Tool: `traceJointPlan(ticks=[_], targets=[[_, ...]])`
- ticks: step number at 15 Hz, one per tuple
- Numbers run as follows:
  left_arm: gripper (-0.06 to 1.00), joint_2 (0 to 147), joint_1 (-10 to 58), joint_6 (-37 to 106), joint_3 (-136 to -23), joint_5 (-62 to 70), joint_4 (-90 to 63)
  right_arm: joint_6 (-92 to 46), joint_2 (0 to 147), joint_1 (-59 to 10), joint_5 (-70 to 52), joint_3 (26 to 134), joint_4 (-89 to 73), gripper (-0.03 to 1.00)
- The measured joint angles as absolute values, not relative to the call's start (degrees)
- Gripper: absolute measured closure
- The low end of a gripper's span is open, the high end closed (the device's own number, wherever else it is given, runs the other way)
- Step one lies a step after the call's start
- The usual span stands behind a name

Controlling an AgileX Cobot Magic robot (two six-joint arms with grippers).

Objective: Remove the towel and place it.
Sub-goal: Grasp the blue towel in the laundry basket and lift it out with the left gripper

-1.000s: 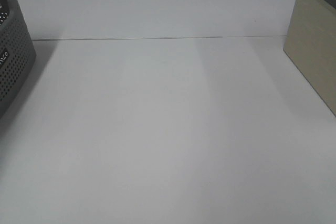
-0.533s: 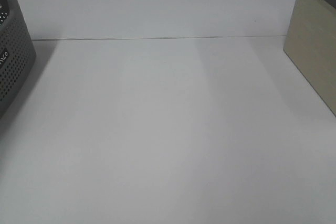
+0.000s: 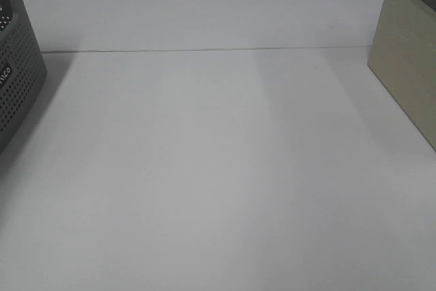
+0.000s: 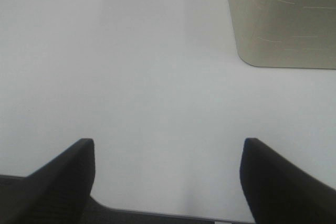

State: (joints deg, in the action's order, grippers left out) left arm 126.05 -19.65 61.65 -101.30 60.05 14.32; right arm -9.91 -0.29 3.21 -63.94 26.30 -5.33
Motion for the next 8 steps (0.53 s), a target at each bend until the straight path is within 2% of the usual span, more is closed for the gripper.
traceJointPlan(ticks=[5,7,8], targets=[[0.84,125.2,-19.7,61.3,-101.3,59.7,15.8,-9.9,-0.3,3.2,-63.9,26.3,-5.3,0.22],[0.94,123.6,-19.7,61.3,-101.3,59.4,15.8,-9.9,-0.3,3.2,-63.9,26.3,-5.3,0.22],[0.94,123.0,-19.7,61.3,-101.3,59.4,15.9,-9.9,-0.3,3.2,-63.9,26.3,-5.3,0.22]])
